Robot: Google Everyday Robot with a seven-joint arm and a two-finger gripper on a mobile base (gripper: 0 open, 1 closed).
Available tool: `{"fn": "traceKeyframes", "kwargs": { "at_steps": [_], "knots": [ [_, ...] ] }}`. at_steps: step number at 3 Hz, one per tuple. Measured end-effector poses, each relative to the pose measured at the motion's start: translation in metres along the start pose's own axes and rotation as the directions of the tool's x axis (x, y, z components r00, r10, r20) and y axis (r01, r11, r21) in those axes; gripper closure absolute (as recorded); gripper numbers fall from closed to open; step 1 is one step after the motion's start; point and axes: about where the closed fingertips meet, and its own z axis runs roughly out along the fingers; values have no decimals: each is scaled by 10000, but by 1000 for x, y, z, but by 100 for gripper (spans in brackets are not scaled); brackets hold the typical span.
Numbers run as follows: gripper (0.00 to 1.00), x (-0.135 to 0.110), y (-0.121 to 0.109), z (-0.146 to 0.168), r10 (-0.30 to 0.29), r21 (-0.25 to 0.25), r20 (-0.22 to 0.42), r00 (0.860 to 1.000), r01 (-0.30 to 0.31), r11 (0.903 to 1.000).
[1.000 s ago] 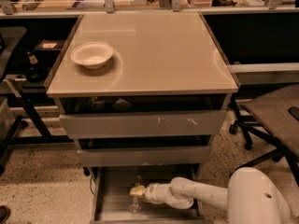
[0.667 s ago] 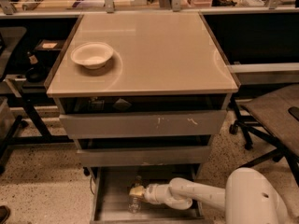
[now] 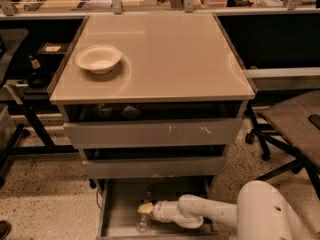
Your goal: Place water bottle into bottom drawer
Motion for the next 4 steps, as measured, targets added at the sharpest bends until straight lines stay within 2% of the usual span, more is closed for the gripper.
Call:
{"fn": "traceKeyframes", "kwargs": {
  "at_steps": [2,3,4],
  "knots": [
    [100,12,-21,8,181,459,-149,9997,-174,9988],
    [100,22,-30,8,504,771,-555,9972,-461,9960],
    [82,22,-32,8,524,800,-569,9970,-478,9957]
  ]
}}
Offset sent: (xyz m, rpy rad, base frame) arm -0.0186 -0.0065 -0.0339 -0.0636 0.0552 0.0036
